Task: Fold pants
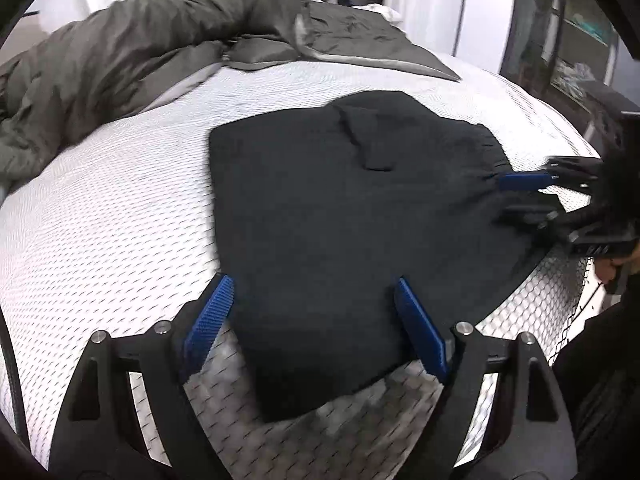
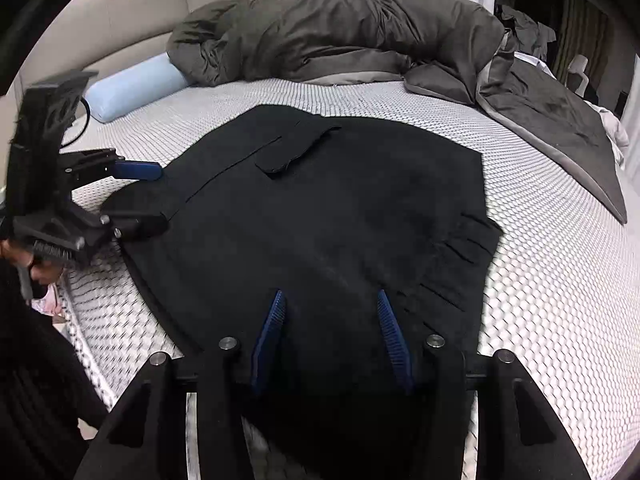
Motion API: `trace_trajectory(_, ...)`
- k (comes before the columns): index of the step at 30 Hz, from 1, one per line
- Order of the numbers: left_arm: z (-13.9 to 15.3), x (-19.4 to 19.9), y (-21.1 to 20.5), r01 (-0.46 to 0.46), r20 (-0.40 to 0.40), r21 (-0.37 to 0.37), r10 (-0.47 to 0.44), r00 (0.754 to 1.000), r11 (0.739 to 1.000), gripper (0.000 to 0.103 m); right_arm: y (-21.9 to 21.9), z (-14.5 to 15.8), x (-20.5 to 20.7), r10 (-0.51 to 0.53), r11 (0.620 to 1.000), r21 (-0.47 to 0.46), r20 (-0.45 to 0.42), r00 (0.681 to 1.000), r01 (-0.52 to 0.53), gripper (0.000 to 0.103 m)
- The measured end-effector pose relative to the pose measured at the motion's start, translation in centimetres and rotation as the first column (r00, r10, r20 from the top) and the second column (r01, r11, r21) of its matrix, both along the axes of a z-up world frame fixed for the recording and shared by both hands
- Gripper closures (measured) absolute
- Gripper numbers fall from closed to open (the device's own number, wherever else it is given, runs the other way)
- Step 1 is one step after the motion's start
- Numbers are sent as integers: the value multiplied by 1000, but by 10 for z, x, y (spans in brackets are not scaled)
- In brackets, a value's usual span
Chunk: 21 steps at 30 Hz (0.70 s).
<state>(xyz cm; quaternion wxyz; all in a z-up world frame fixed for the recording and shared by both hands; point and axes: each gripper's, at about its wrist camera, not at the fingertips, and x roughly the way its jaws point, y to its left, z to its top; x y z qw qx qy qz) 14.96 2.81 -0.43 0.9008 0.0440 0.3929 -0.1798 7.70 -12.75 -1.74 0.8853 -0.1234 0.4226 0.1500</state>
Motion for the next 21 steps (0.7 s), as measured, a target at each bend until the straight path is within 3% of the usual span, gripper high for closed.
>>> trace_trajectory(2,-3,-3,11,-4,-25,-30,3,1000,1000,20,-17,7,-11,-37,999,-4,19,999,37,52)
trace_trajectory(5,-1,-1,20,-7,-30,-47,5,1000,999,21,-40,8,-13,-93,992,83,-27,995,95,38)
trace_trajectory(8,8,-1,35,-48,-25,-121,45,999,991,21,-59,16,-10,-119,965,229,-58,991,129,38)
trace_trajectory(10,7,7,47,-104,-69,-177,93,993,979,21,-76,24,-4,-173,928,323,-69,982,186,37)
trace_trajectory(12,-4,16,60,-156,-147,-232,124,981,960,30,-96,24,3,-233,874,408,-122,965,263,37)
trace_trajectory(14,-18,26,67,-178,-218,-283,117,969,942,46,-112,13,11,-248,816,478,-216,944,324,37)
trace_trajectory(15,-22,29,69,-180,-232,-314,109,967,932,50,-115,8,13,-242,803,492,-248,938,337,37)
trace_trajectory(16,-25,33,71,-178,-248,-353,91,965,919,62,-116,4,17,-241,794,497,-272,932,350,37)
trace_trajectory(17,-27,38,71,-178,-262,-377,80,962,909,66,-117,-2,21,-246,784,501,-292,924,367,40)
trace_trajectory(19,-27,50,72,-197,-274,-388,91,957,900,71,-117,-7,30,-254,761,520,-313,915,389,66)
trace_trajectory(21,-25,66,73,-223,-275,-377,121,954,899,73,-115,-7,42,-257,757,525,-307,917,388,74)
